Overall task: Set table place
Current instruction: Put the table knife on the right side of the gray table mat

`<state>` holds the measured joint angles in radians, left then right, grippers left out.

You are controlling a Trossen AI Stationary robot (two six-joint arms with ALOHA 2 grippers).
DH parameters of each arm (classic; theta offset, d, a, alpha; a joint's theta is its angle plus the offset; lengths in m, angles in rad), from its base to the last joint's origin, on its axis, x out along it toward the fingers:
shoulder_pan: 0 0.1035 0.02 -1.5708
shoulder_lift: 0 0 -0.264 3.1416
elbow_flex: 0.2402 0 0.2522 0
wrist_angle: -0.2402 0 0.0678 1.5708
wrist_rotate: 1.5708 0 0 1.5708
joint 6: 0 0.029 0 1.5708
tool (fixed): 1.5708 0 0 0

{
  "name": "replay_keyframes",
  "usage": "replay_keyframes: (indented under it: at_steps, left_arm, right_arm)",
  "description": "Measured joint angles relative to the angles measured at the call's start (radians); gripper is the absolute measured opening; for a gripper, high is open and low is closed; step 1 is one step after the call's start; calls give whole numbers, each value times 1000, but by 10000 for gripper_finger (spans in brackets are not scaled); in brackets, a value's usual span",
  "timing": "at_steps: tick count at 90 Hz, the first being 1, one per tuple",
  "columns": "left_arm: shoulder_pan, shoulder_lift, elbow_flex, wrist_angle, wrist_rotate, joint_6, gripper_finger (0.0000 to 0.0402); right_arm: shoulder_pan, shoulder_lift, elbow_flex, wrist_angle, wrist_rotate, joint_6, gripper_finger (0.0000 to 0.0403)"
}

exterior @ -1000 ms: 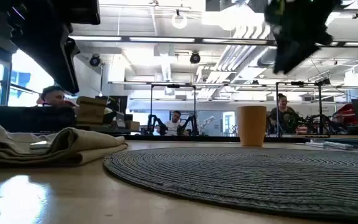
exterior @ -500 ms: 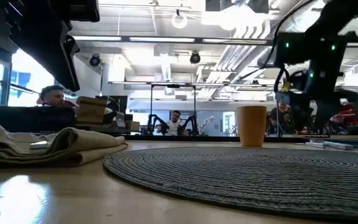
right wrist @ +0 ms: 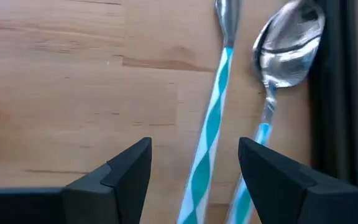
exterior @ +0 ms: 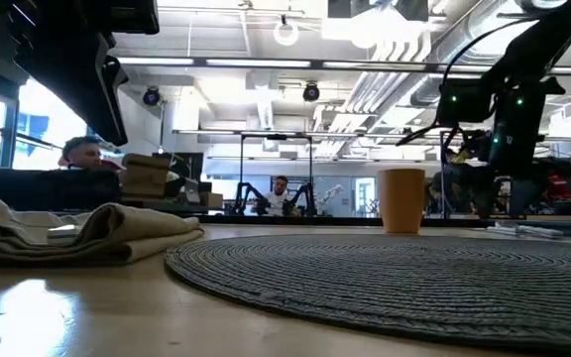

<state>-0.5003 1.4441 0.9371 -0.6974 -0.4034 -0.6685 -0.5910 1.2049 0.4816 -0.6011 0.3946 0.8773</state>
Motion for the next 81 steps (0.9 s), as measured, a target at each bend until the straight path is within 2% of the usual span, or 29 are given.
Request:
replay_keyframes:
  at_steps: [8, 32, 63, 81]
  left_arm:
    - [0, 0, 0, 0, 0, 0, 115]
    - [0, 0, 0, -1, 0, 6, 115]
    - [0, 0, 0, -1, 5, 9, 115]
    - [0, 0, 0, -1, 5, 8, 115]
  right_arm:
    - [-20, 0, -27, 48, -33, -5, 202]
    - [-68, 0, -69, 111, -10, -4, 159]
    - [-98, -2, -129, 187, -2, -5, 125]
    - [-97, -2, -135, 192, -2, -15, 73]
